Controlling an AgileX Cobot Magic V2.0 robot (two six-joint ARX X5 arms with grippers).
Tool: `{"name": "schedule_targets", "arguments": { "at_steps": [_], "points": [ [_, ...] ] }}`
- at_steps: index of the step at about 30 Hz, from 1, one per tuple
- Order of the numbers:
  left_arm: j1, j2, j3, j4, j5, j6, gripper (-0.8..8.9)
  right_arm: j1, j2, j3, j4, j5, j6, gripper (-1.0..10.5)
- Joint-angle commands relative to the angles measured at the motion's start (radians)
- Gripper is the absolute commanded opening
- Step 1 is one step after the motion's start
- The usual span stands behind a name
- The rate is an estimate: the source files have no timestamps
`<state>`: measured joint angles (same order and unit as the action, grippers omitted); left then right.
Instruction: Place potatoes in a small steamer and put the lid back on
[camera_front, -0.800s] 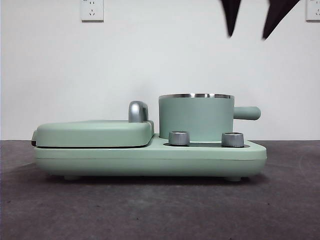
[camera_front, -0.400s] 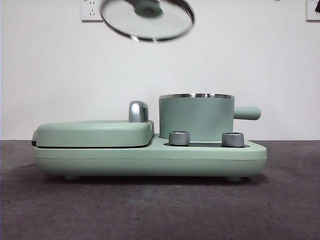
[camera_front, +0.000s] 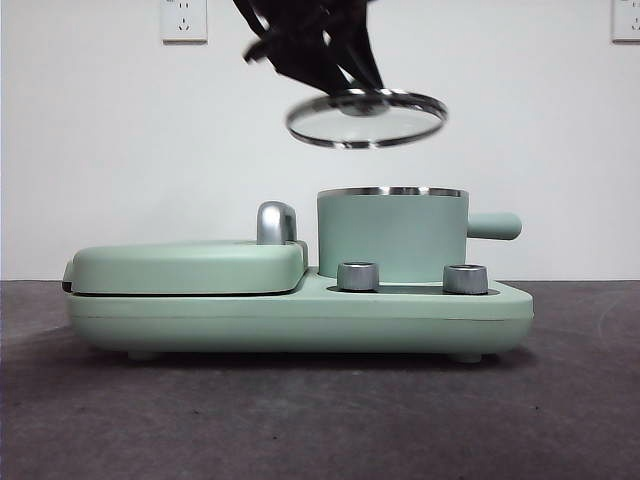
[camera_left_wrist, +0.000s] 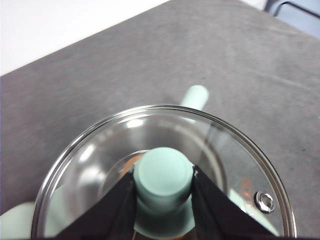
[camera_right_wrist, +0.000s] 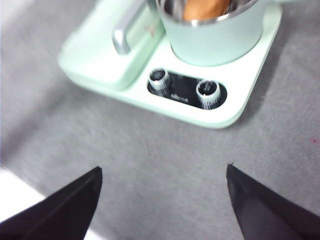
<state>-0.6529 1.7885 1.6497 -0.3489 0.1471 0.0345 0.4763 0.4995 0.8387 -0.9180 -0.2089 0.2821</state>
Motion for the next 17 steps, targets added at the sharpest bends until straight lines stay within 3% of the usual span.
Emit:
{"name": "schedule_targets", "arguments": {
  "at_steps": [1, 17],
  "points": [
    [-0.012, 0.039, 0.021, 0.076, 0.024, 0.010, 0.14, 0.006, -0.051, -0.015, 0.000, 0.000, 0.061, 3.9],
    [-0.013, 0.163, 0.021, 0.164, 0.010, 0.027, 0.14, 0.006, -0.092, -0.018, -0.010, -0.002, 0.084, 3.9]
  ]
}}
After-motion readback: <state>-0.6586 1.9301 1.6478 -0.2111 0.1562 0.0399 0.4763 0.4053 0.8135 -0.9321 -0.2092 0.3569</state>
